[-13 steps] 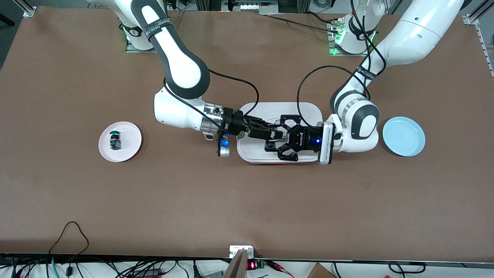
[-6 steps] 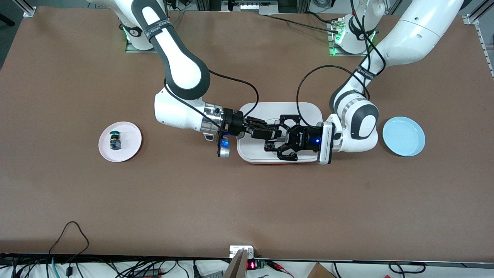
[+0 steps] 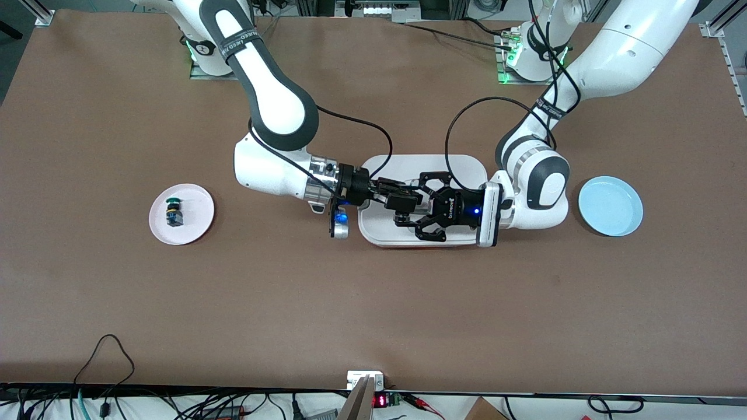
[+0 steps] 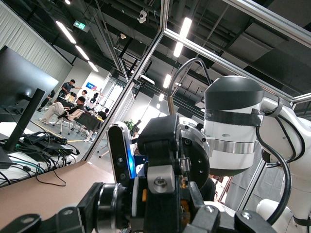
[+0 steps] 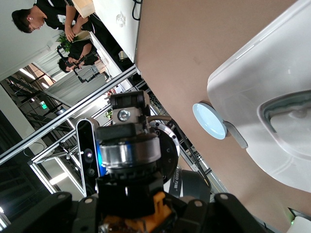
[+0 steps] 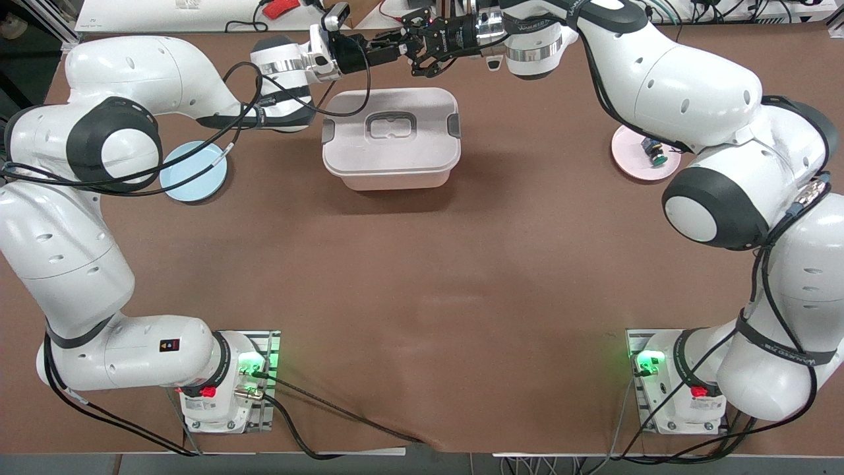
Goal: Transfer orange switch to right arm and place
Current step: 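Close the right gripper on the orange switch beside the left gripper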
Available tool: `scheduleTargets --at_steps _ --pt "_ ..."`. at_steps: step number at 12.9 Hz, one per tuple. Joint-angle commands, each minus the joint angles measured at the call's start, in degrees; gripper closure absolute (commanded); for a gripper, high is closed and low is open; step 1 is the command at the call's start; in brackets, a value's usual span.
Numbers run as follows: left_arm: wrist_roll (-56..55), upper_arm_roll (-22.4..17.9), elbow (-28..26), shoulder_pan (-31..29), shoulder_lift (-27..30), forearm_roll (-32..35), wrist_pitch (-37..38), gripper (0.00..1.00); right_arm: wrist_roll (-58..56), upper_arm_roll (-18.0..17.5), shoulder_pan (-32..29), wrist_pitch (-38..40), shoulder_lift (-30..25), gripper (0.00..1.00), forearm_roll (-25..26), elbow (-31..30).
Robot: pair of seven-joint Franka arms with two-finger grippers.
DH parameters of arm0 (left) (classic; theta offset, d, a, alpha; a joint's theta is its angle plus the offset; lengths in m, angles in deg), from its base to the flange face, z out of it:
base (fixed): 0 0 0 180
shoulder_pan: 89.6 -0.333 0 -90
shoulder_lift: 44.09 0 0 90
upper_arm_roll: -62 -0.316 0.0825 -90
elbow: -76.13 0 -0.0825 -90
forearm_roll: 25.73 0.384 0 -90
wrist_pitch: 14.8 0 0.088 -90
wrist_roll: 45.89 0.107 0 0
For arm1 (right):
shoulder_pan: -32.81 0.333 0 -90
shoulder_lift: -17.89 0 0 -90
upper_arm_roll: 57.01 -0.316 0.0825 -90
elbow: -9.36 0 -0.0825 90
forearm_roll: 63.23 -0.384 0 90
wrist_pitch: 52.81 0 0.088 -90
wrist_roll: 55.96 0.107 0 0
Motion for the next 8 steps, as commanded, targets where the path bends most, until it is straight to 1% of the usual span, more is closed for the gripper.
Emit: scheduleTargets --at_steps 1,8 --pt "2.1 -0.2 0.3 -0.2 -0.2 -1.5 0.2 0.44 -0.6 0.5 -0.6 -0.5 0.3 0.93 -1.3 1.5" --pt "2.1 -0.3 0.3 -0.2 -0.1 -1.6 0.2 0.44 -0.6 0.8 -1.3 0.0 -0.1 0.94 -1.3 1.9"
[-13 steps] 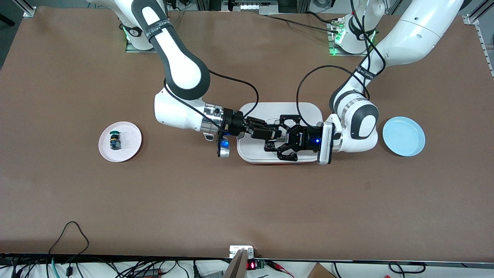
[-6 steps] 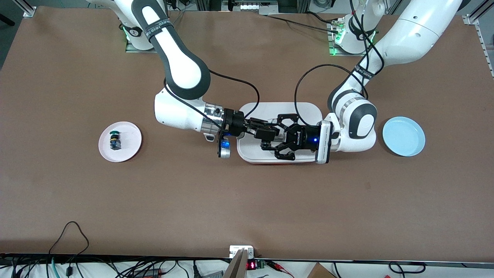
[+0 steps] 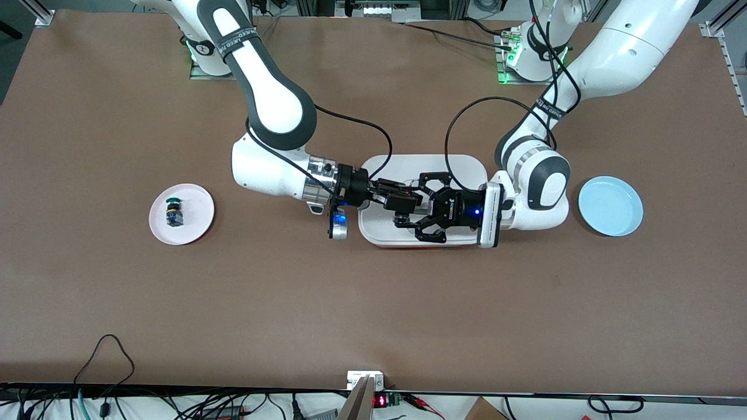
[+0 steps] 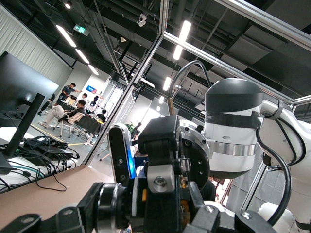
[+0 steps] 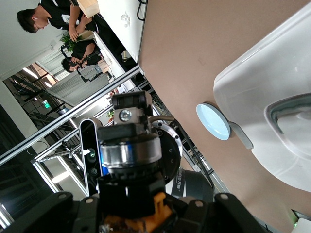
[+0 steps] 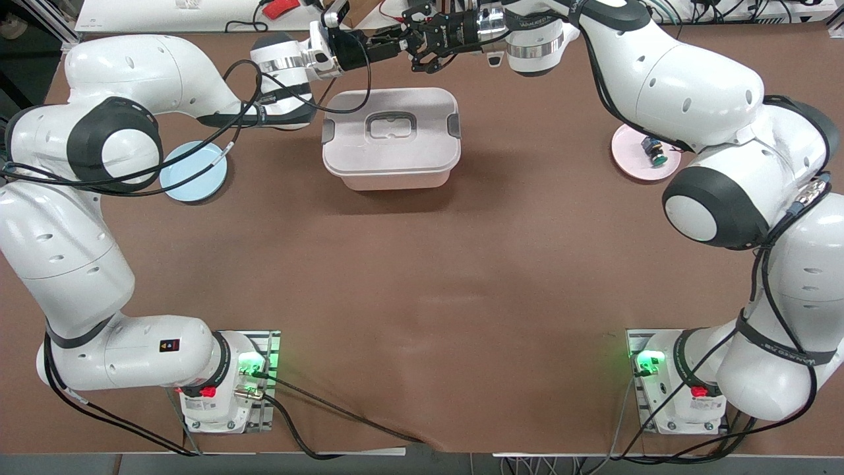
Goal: Transfer orange switch to right arm and place
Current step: 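Close the right gripper on the orange switch beside the left gripper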
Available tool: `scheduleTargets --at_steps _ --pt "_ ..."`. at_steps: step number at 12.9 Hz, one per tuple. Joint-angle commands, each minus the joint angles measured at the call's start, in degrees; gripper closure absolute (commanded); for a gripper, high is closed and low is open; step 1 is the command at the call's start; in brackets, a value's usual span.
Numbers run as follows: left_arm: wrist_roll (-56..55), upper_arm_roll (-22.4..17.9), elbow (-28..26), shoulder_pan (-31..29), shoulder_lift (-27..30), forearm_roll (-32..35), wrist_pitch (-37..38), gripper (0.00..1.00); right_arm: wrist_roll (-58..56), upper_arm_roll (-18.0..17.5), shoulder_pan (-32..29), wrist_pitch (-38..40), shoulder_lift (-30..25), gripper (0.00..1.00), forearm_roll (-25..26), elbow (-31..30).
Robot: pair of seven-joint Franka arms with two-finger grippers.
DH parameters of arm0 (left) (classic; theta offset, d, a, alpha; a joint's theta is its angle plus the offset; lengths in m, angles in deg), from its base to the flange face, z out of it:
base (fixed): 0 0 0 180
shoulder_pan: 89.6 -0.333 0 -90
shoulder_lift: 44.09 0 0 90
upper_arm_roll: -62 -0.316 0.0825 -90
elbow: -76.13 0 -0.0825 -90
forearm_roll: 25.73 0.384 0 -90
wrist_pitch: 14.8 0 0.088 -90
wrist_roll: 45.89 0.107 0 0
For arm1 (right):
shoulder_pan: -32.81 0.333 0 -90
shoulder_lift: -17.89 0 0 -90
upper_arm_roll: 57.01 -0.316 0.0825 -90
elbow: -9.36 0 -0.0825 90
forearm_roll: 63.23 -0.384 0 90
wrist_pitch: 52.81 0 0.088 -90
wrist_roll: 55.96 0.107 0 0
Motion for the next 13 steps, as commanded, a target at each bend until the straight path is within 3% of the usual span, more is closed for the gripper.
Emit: scheduleTargets --at_steps 1,13 --pt "2.0 -0.3 -0.4 -0.3 0.0 -0.9 0.2 0.44 -0.6 0.8 -1.1 0.0 -0.1 0.94 -1.3 1.3" --pt "1.7 -0.3 0.4 -0.3 0.0 -0.9 0.1 0.44 -0.7 1.0 -1.1 -0.1 -0.1 0.94 -1.3 1.5"
